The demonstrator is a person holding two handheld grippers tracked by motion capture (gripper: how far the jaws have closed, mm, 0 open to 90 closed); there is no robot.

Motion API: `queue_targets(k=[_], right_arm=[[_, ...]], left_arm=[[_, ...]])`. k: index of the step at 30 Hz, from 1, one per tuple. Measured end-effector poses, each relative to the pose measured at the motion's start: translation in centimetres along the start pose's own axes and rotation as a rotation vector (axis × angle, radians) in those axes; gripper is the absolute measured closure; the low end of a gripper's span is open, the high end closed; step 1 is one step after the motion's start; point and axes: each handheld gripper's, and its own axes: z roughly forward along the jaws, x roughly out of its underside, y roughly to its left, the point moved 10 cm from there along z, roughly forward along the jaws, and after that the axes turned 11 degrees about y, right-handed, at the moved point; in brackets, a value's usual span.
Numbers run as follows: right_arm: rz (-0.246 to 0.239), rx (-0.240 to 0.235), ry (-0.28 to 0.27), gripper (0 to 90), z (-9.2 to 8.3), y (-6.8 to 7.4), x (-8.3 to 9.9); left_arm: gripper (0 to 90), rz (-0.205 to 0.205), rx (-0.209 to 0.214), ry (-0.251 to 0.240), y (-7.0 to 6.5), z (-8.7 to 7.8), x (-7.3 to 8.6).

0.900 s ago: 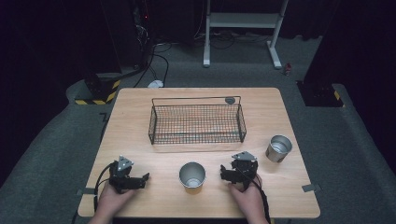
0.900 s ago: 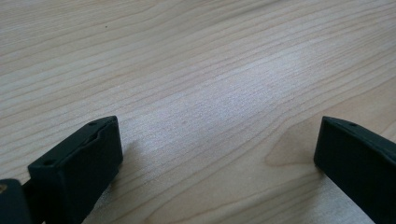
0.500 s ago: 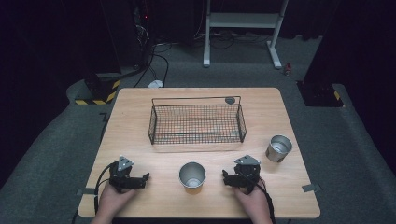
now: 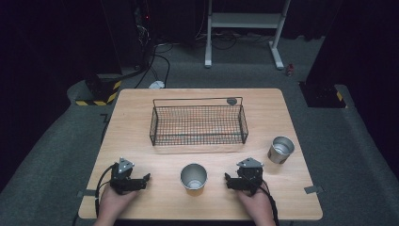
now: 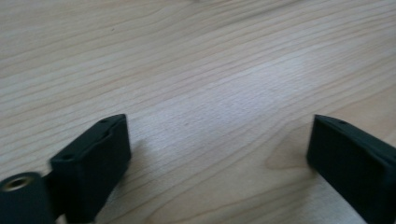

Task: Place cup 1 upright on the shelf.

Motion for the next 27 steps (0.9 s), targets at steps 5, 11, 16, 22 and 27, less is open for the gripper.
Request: queue_targets(k=[5, 11, 16, 22, 27], right_arm=[[0.002, 0.001, 0.000, 8.5, 0.0, 0.0, 0.0], [0.005, 0.004, -0.002, 8.6, 0.0, 0.0, 0.0], [0.005, 0.004, -0.002, 8.6, 0.0, 0.0, 0.0], [0.005, 0.004, -0.002, 8.6, 0.0, 0.0, 0.0], [0.005, 0.004, -0.002, 8.6, 0.0, 0.0, 0.0]], left_arm=[[14.9, 0.007, 0.007, 0.018, 0.0, -0.1, 0.0], [10.0, 0.015, 0.014, 0.029, 0.1, -0.3, 0.2], [8.0, 0.015, 0.047, -0.001, -0.3, -0.8, -0.1], [7.8, 0.017, 0.088, -0.047, -1.1, -1.9, -0.7], [6.8, 0.036, 0.097, -0.079, -1.7, -2.5, -1.0]])
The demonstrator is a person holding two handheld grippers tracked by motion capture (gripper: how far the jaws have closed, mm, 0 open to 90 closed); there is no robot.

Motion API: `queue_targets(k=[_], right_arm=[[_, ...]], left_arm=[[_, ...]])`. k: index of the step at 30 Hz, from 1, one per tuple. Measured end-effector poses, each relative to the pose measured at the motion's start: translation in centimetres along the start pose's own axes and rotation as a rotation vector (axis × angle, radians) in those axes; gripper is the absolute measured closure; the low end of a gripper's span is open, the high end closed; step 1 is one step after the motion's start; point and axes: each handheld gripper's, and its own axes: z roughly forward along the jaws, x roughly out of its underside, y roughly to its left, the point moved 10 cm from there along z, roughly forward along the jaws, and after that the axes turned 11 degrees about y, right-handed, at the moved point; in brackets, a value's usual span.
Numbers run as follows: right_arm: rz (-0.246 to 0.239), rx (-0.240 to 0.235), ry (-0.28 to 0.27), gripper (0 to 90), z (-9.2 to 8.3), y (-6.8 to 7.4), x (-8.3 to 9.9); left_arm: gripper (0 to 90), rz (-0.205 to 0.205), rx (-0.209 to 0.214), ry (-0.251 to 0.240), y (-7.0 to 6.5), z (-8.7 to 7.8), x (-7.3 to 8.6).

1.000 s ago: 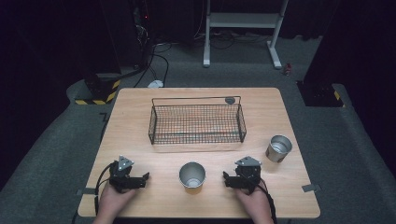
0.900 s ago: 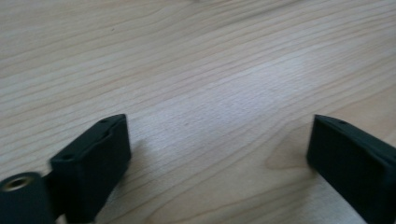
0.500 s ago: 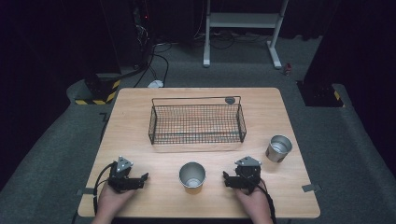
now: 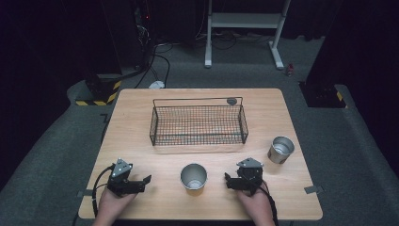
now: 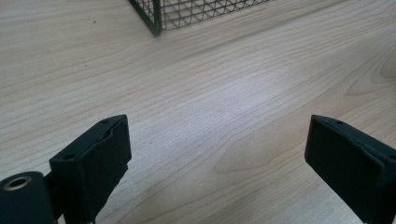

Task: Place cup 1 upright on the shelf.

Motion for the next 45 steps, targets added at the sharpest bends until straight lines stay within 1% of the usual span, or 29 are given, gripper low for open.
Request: queue_targets(k=[1, 5, 6, 8, 9, 10, 13, 18, 19, 20, 21, 22, 23, 24, 25, 29, 31, 32, 34, 35, 36, 38, 39, 40, 41, 45], right_arm=[[0.000, 0.000, 0.000, 8.6, 0.0, 0.0, 0.0], [0.000, 0.000, 0.000, 8.6, 0.0, 0.0, 0.0], [0.000, 0.000, 0.000, 8.6, 0.0, 0.0, 0.0], [0.000, -0.001, 0.000, 8.8, 0.0, 0.0, 0.0], [-0.001, -0.001, 0.000, 8.8, 0.0, 0.0, 0.0], [0.000, -0.002, 0.000, 8.8, 0.0, 0.0, 0.0], [-0.001, -0.001, 0.000, 8.8, 0.0, 0.0, 0.0], [-0.001, -0.001, 0.000, 8.8, 0.0, 0.0, 0.0], [-0.001, -0.001, 0.000, 8.8, 0.0, 0.0, 0.0], [-0.001, -0.001, 0.000, 8.7, 0.0, 0.0, 0.0], [-0.001, -0.001, 0.000, 8.7, 0.0, 0.0, 0.0], [-0.001, -0.002, 0.000, 8.8, 0.0, 0.0, 0.0], [-0.001, -0.002, 0.000, 8.8, 0.0, 0.0, 0.0], [-0.001, -0.002, 0.000, 8.8, 0.0, 0.0, 0.0], [0.001, -0.002, 0.001, 8.8, 0.0, 0.0, 0.0], [-0.001, -0.002, 0.000, 8.8, 0.0, 0.0, 0.0], [-0.001, -0.002, 0.000, 8.8, 0.0, 0.0, 0.0], [-0.001, -0.002, 0.000, 8.8, 0.0, 0.0, 0.0], [-0.001, -0.002, 0.000, 8.8, 0.0, 0.0, 0.0], [-0.001, -0.002, 0.000, 8.8, 0.0, 0.0, 0.0], [0.001, -0.002, 0.001, 8.8, 0.0, 0.0, 0.0], [-0.001, -0.002, 0.000, 8.8, 0.0, 0.0, 0.0], [-0.001, -0.002, 0.000, 8.8, 0.0, 0.0, 0.0], [-0.001, -0.002, 0.000, 8.8, 0.0, 0.0, 0.0], [-0.001, -0.002, 0.000, 8.8, 0.0, 0.0, 0.0], [-0.001, -0.002, 0.000, 8.8, 0.0, 0.0, 0.0]], left_arm=[[6.1, 0.011, -0.005, -0.005, -0.1, -0.1, -0.1], [5.2, 0.019, 0.005, -0.014, -0.5, -0.3, -0.3], [4.7, 0.031, 0.015, -0.022, -0.9, -0.4, -0.5], [3.9, 0.037, 0.027, -0.030, -1.3, -0.6, -0.7], [3.4, 0.037, 0.027, -0.030, -1.3, -0.6, -0.7], [2.7, 0.045, 0.038, -0.038, -1.7, -0.7, -0.9], [1.2, 0.049, 0.062, -0.052, -2.4, -0.9, -1.1], [0.1, 0.072, 0.078, -0.067, -3.3, -1.2, -1.4], [0.1, 0.072, 0.078, -0.067, -3.3, -1.2, -1.4], [0.1, 0.071, 0.094, -0.070, -3.7, -1.3, -1.5], [0.1, 0.071, 0.094, -0.070, -3.7, -1.3, -1.5], [0.1, 0.083, 0.098, -0.074, -4.1, -1.3, -1.5], [0.1, 0.093, 0.094, -0.074, -4.1, -1.3, -1.6], [0.1, 0.093, 0.094, -0.074, -4.1, -1.3, -1.6], [0.1, 0.102, 0.099, -0.072, -4.3, -1.2, -1.5], [0.1, 0.108, 0.112, -0.077, -4.8, -1.3, -1.6], [0.1, 0.113, 0.125, -0.083, -5.3, -1.4, -1.7], [0.1, 0.113, 0.125, -0.083, -5.3, -1.4, -1.7], [0.1, 0.128, 0.133, -0.088, -5.9, -1.5, -1.9], [0.1, 0.128, 0.133, -0.088, -5.9, -1.5, -1.9], [0.1, 0.137, 0.133, -0.089, -6.1, -1.6, -1.9], [0.1, 0.142, 0.144, -0.099, -6.6, -1.8, -2.1], [0.0, 0.142, 0.144, -0.099, -6.6, -1.8, -2.1], [0.0, 0.152, 0.144, -0.098, -6.8, -1.8, -2.1], [0.0, 0.160, 0.157, -0.100, -7.3, -1.9, -2.1], [0.1, 0.173, 0.171, -0.110, -8.0, -1.9, -2.2]])
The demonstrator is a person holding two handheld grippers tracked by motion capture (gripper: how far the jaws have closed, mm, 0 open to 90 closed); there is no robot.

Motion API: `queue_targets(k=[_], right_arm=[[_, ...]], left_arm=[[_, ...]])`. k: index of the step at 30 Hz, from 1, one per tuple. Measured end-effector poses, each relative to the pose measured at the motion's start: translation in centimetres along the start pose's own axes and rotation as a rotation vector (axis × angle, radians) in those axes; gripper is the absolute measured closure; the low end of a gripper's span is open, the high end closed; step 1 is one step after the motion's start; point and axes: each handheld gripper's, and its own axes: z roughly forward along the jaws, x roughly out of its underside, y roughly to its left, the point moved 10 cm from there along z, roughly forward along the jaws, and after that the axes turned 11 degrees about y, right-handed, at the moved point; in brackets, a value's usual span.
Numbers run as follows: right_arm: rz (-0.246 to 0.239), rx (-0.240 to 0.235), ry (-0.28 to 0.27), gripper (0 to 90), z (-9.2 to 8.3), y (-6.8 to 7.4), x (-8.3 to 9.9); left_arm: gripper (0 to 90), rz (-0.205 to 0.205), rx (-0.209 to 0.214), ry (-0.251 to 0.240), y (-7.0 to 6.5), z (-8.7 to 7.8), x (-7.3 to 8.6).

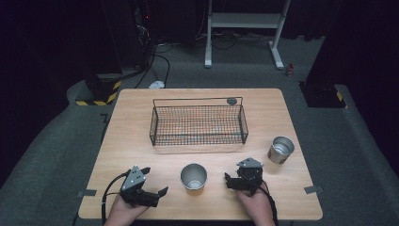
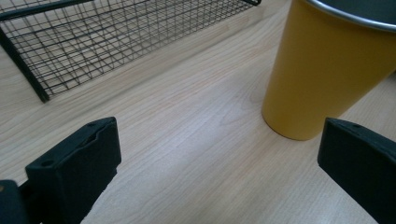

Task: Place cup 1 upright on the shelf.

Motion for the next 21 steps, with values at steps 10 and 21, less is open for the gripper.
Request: queue_targets(k=[10, 21], right_arm=[[0.000, 0.000, 0.000, 8.8, 0.0, 0.0, 0.0], [0.000, 0.000, 0.000, 8.8, 0.0, 0.0, 0.0]], left_arm=[[0.1, 0.025, 0.050, -0.012, -1.9, 0.3, -0.5], [0.0, 0.036, 0.087, -0.038, -3.2, 0.6, -1.5]])
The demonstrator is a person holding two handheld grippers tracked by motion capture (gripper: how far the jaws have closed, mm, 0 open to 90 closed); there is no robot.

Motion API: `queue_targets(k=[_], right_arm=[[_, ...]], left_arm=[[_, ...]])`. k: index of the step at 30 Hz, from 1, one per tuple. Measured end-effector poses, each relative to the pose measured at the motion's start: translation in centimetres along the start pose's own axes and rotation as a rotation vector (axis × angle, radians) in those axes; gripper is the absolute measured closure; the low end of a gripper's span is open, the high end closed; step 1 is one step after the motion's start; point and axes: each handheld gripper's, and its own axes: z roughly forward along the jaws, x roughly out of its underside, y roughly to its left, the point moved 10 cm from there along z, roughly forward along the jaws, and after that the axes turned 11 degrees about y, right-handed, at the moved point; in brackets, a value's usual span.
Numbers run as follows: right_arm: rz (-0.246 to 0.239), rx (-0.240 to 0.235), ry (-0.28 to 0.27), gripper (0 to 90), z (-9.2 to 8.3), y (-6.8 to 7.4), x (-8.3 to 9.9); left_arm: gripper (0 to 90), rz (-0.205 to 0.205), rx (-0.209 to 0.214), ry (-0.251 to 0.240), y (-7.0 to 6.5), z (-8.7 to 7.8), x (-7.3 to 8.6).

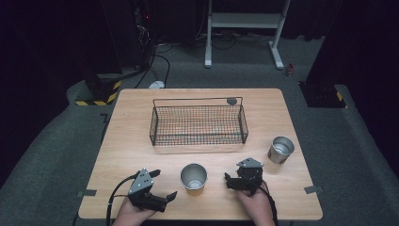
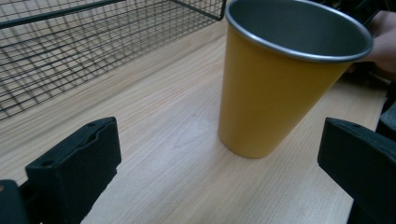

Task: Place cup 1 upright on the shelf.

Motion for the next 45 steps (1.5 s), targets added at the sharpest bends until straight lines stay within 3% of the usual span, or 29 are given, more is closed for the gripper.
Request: queue_targets(k=[22, 29, 45], right_arm=[[0.005, 0.003, 0.000, 9.4, 0.0, 0.1, 0.0], [0.005, 0.003, 0.000, 9.4, 0.0, 0.1, 0.0], [0.005, 0.003, 0.000, 9.4, 0.0, 0.1, 0.0]], left_arm=[[0.0, 0.040, 0.066, -0.001, -2.1, 0.7, -1.4], [0.1, 0.060, 0.062, 0.017, -2.5, 1.8, -2.0], [0.1, 0.092, 0.101, 0.015, -3.7, 4.0, -3.1]])
